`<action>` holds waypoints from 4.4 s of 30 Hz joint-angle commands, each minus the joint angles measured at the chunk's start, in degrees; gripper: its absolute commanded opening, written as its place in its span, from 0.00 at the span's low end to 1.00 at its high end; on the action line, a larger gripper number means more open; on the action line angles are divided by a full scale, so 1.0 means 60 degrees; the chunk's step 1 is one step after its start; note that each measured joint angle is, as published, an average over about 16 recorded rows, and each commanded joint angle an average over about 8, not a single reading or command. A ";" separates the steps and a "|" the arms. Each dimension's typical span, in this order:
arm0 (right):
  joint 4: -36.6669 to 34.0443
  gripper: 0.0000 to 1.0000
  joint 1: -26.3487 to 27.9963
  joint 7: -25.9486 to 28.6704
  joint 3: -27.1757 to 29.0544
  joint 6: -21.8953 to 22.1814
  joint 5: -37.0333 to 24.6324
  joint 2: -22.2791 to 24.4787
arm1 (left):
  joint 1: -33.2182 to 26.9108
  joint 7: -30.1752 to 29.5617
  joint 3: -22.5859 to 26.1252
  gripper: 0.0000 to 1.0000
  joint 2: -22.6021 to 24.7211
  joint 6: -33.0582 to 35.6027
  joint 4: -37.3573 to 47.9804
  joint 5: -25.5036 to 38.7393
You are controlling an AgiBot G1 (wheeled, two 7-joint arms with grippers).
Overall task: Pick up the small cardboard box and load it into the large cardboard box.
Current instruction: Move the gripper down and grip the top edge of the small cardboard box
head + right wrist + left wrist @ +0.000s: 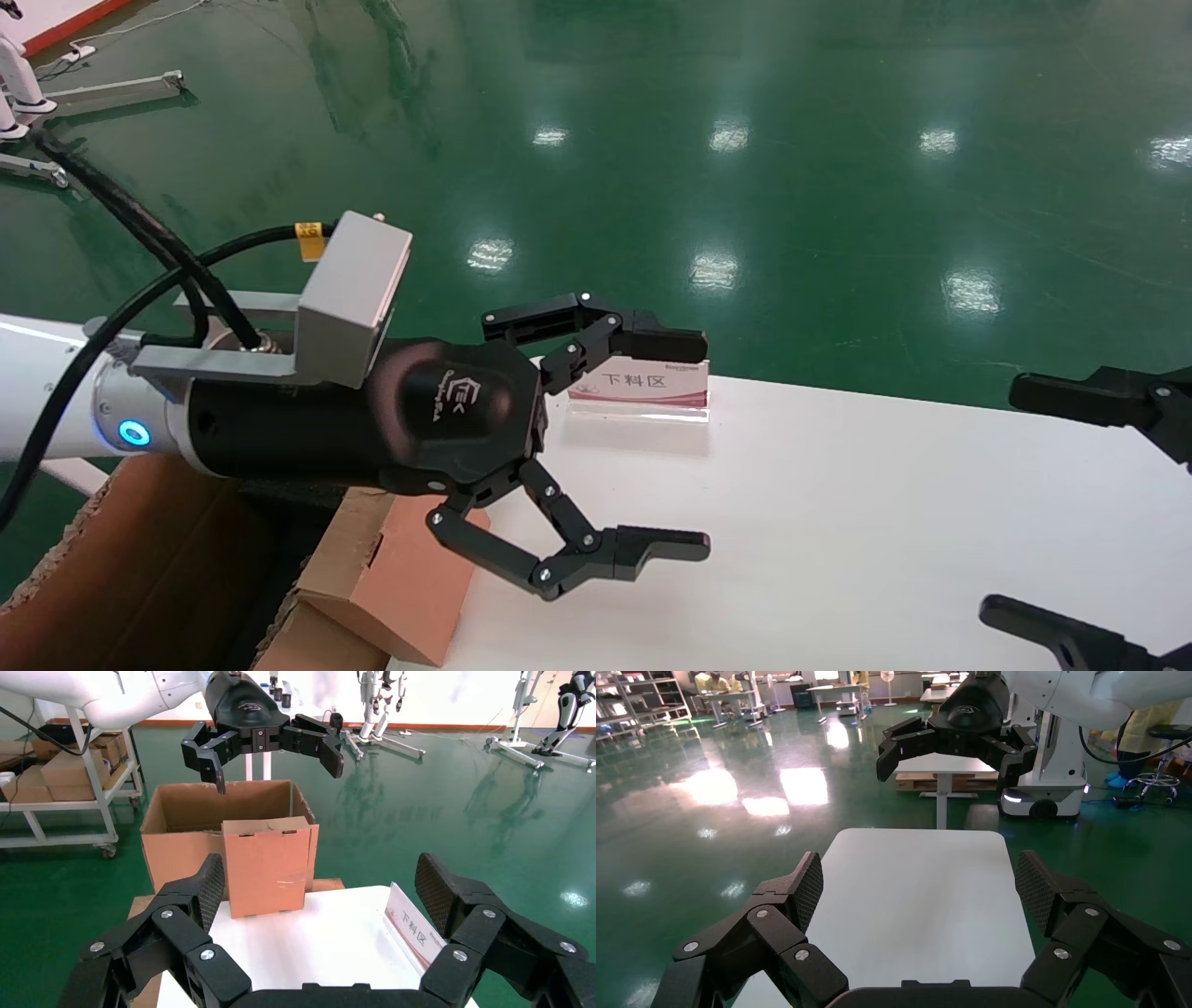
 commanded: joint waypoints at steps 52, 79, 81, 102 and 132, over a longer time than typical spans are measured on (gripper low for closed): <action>0.0002 1.00 0.0001 0.0000 0.0000 -0.0002 -0.0001 -0.0001 | -0.3240 -0.3808 0.1999 1.00 -0.0258 0.0264 -0.1211 0.5120; 0.0002 1.00 0.0001 0.0000 0.0000 -0.0002 -0.0001 -0.0001 | -0.8290 -0.9593 0.7584 1.00 0.0629 0.1078 -0.1118 0.7643; 0.0002 1.00 0.0001 0.0000 0.0000 -0.0002 -0.0001 -0.0001 | -0.8610 -0.9865 0.8053 1.00 0.0710 0.1115 -0.1094 0.7720; 0.0002 1.00 0.0001 0.0000 0.0000 -0.0002 -0.0001 -0.0001 | -1.1337 -1.2027 1.1946 1.00 0.1080 0.1418 -0.1137 0.7147; 0.0002 1.00 0.0001 0.0000 0.0000 -0.0002 -0.0001 -0.0001 | -1.2417 -1.3927 1.4525 1.00 -0.0001 0.1353 -0.1281 0.6103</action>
